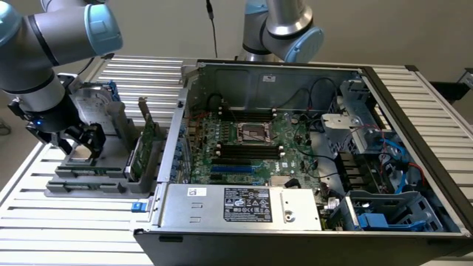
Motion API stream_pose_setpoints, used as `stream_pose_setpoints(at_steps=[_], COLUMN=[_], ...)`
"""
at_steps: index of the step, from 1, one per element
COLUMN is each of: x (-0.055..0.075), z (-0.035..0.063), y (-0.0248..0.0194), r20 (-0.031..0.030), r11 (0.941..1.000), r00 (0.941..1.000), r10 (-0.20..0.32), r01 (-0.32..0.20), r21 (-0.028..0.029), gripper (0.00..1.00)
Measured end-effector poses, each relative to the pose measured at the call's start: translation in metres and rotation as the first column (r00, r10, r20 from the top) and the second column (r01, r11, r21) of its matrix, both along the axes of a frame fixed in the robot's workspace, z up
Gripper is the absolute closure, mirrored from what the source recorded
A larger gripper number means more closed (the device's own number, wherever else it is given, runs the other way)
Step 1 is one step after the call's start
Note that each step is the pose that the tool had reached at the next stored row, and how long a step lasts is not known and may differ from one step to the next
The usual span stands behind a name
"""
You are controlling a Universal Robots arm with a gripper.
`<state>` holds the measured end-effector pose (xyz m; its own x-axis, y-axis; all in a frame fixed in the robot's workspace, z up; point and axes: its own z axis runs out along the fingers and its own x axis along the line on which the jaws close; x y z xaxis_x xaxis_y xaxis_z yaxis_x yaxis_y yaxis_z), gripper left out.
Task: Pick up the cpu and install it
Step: 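Pick up the cpu and move it towards the insertion slot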
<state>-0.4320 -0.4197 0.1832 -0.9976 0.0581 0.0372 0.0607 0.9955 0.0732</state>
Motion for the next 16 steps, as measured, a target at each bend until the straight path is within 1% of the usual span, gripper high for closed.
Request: stream_pose_setpoints(at_steps=[2, 3, 4, 5, 6, 12, 13, 16], x=[0.0, 0.0, 0.0, 0.0, 0.0, 0.0, 0.0, 0.0], z=[0.0, 0.0, 0.0, 0.0, 0.0, 0.0, 0.0, -0.0001], y=[0.0, 0.0, 0.0, 0.0, 0.0, 0.0, 0.0, 0.0], r20=[-0.0001, -0.0002, -0.0002, -0.0003, -0.0004, -0.0014, -0.0016, -0.002], r11=[1.0, 1.0, 1.0, 1.0, 1.0, 1.0, 1.0, 1.0], r00=[1.0, 1.0, 1.0, 1.0, 1.0, 1.0, 1.0, 1.0], r10=[0.0, 0.0, 0.0, 0.0, 0.0, 0.0, 0.0, 0.0], r01=[0.0, 0.0, 0.0, 0.0, 0.0, 0.0, 0.0, 0.0], r21=[0.0, 0.0, 0.0, 0.0, 0.0, 0.0, -0.0001, 0.0001], gripper=[0.27, 0.29, 0.35, 0.35, 0.42, 0.42, 0.44, 0.45])
